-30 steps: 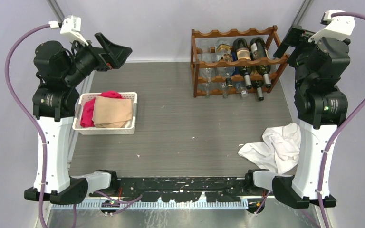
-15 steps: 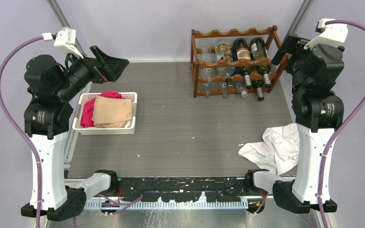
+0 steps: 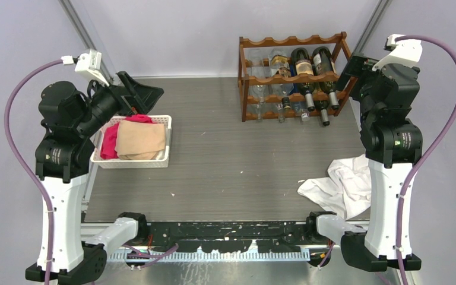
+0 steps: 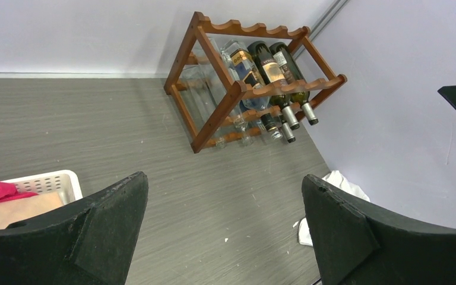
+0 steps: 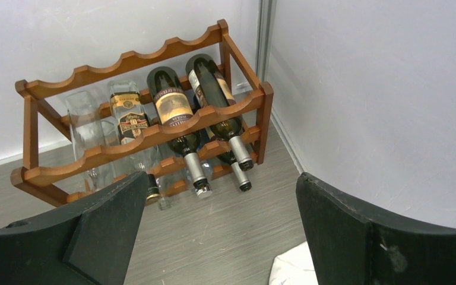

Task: Put the wine bottle on the wine rack
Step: Reset both arms

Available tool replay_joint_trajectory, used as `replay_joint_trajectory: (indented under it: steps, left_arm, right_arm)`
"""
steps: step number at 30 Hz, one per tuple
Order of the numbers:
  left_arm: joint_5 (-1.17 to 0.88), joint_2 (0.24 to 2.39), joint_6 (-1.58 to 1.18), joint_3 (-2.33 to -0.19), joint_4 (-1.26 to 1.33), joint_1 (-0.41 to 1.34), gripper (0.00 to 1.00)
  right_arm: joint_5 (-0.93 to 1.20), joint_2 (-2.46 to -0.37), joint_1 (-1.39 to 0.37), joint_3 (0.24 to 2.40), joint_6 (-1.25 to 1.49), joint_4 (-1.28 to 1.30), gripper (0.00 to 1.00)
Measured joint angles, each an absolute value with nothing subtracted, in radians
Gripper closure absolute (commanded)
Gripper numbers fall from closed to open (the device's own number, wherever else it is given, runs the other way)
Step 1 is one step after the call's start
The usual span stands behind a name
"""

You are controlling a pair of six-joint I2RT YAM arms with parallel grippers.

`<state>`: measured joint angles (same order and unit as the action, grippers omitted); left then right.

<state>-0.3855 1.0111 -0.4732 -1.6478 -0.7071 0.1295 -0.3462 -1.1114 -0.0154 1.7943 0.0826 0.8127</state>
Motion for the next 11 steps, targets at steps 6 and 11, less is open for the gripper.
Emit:
replay_joint_trajectory:
  steps: [6,11]
  left_arm:
    - [-0.385,1.001,-0.483,-1.641,-0.704,0.130,0.00]
    - [-0.386,1.000,-0.488,-1.640,-0.701,0.130,0.00]
  right_arm:
    - [-0.341,-1.105,-0.015,1.779,0.083,0.813,0.00]
    - [-0.337,-1.099,-0.015,1.770,0.083,0.813,0.00]
